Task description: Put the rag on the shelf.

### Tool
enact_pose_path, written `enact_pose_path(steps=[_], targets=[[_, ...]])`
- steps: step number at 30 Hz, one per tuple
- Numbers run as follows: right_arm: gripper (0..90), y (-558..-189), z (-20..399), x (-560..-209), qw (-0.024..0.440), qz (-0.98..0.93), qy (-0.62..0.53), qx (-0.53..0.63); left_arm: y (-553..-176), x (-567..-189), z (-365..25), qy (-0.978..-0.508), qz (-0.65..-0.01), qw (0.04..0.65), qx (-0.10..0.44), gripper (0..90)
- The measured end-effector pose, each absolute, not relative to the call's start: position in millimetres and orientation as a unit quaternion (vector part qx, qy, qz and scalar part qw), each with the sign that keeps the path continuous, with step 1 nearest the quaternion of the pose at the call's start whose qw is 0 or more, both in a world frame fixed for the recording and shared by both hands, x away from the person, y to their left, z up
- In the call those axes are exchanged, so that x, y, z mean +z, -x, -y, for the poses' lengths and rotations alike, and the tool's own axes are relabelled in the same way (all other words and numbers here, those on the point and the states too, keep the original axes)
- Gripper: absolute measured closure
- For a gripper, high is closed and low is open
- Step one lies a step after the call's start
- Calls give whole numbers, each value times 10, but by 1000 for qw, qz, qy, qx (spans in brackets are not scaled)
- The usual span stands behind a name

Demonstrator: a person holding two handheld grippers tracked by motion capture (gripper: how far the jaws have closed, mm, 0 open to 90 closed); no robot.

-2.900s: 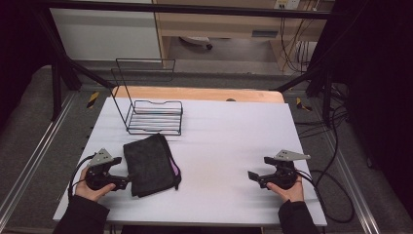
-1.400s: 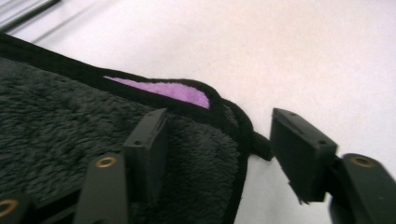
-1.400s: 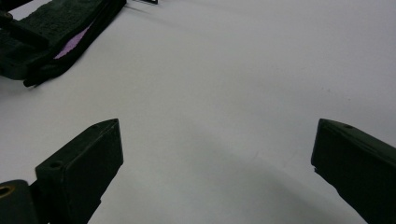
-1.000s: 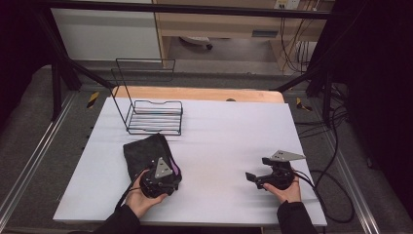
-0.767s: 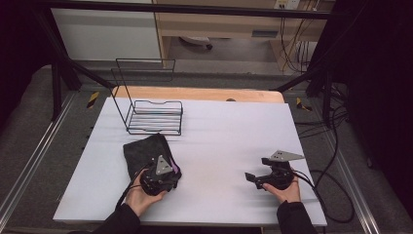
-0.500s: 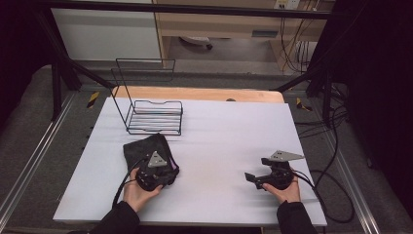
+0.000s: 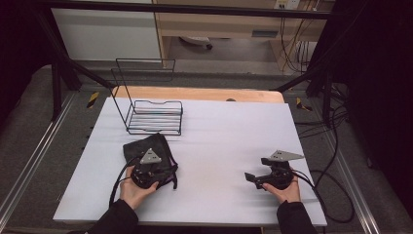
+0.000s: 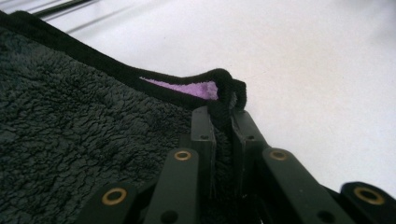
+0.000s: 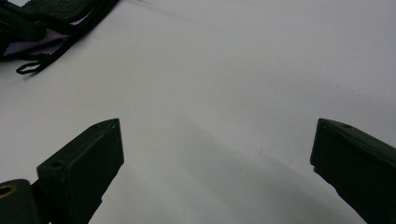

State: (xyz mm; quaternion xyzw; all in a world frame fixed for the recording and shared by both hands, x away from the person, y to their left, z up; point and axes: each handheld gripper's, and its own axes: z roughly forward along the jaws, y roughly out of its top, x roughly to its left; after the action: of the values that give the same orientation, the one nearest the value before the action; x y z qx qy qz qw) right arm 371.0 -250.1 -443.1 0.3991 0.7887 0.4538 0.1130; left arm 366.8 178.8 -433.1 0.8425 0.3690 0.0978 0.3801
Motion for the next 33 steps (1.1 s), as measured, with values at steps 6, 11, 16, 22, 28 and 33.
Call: enact_pose_path(steps=[6,11,16,22,28,33], targets=[[33,-3705,2502,-4430,113,-789,-399,454,-3642,-4416,-1692,-858,-347,357,126,755],[33,-3699,2498,-4429,111,-788,-401,454,-3607,-4437,-1640,-856,-345,367,116,564],[32,-3700,2495,-4432,111,-788,-402,454,-3502,-4465,-1464,-867,-332,333,163,408],[32,-3696,2501,-4426,113,-787,-400,456,-3511,-4458,-1465,-866,-339,319,184,544],[31,-3694,2499,-4427,113,-786,-401,456,-3547,-4439,-1506,-864,-347,317,180,688],[32,-3694,2500,-4425,112,-786,-402,456,-3562,-4422,-1539,-861,-353,322,174,776]])
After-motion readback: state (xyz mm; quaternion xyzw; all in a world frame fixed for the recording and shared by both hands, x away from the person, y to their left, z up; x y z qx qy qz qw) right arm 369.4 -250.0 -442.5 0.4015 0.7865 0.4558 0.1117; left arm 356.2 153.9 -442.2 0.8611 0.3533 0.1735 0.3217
